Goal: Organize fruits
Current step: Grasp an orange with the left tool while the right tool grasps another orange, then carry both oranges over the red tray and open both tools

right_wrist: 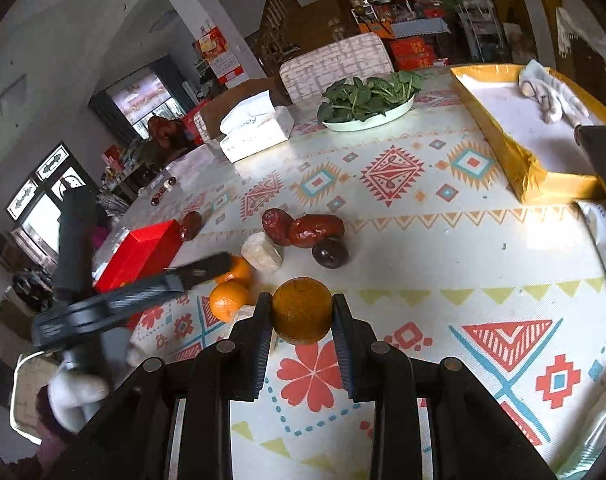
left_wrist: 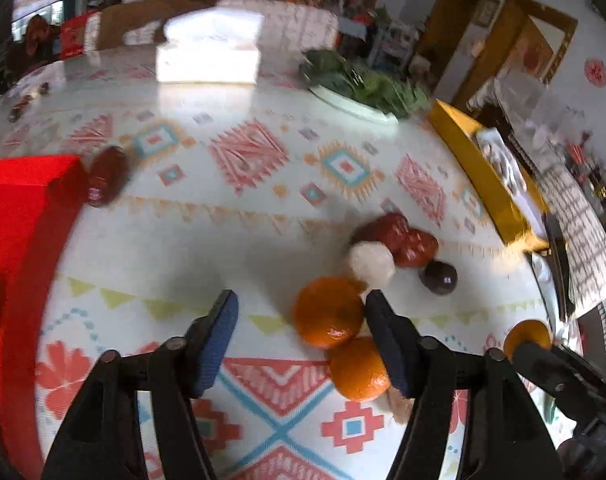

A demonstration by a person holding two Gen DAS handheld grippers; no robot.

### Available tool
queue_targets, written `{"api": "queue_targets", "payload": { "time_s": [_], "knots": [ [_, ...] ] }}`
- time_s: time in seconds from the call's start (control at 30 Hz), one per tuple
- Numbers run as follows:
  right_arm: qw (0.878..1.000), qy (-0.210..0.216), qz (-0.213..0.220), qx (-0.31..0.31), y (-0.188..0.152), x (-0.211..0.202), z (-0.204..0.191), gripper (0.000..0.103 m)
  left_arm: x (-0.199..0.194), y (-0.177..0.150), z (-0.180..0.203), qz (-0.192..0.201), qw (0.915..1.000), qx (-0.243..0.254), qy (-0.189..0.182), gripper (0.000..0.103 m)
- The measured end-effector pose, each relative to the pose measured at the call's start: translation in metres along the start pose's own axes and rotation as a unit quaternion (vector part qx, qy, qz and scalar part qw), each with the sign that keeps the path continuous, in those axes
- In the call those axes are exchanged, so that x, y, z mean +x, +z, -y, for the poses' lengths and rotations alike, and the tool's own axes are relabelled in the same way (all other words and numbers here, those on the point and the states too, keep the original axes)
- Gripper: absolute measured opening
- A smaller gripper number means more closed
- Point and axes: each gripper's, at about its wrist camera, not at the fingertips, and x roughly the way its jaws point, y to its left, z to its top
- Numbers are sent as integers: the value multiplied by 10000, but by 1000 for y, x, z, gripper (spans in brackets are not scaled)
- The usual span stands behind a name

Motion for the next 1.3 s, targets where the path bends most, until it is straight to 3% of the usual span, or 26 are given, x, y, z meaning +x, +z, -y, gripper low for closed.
{"api": "queue_targets", "payload": {
  "time_s": [0.07, 0.2, 0.43, 0.57, 0.7, 0.83, 1.03, 1.3],
  "knots": [
    [10000, 31, 5, -24, 0, -2, -2, 32, -2, -1, 3, 80, 9999, 54, -141, 36],
    [9999, 36, -11, -122, -1, -2, -8, 32, -8, -3, 0, 173, 9998, 48, -95, 34],
    [9995, 30, -12, -306, 0, 0, -31, 32, -58, -12, -52, 676, 9940, -781, -364, 34],
    [9985, 167, -74, -521, 3, 7, -58, 32, -104, -23, -102, 1164, 9853, -1249, -102, 34],
    [9958, 375, -251, -801, 8, 29, -99, 32, -143, -37, -160, 1567, 9701, -1817, 359, 34],
    [9895, 693, -522, -1153, 10, 68, -154, 32, -159, -49, -201, 1712, 9592, -2134, 717, 34],
    [9779, 1052, -928, -1551, 14, 132, -226, 32, -150, -60, -224, 1517, 9604, -2153, 904, 34],
    [9654, 835, -1393, -2039, 16, 216, -289, 32, -144, -63, -233, 1468, 9658, -2022, 699, 35]
  ]
}}
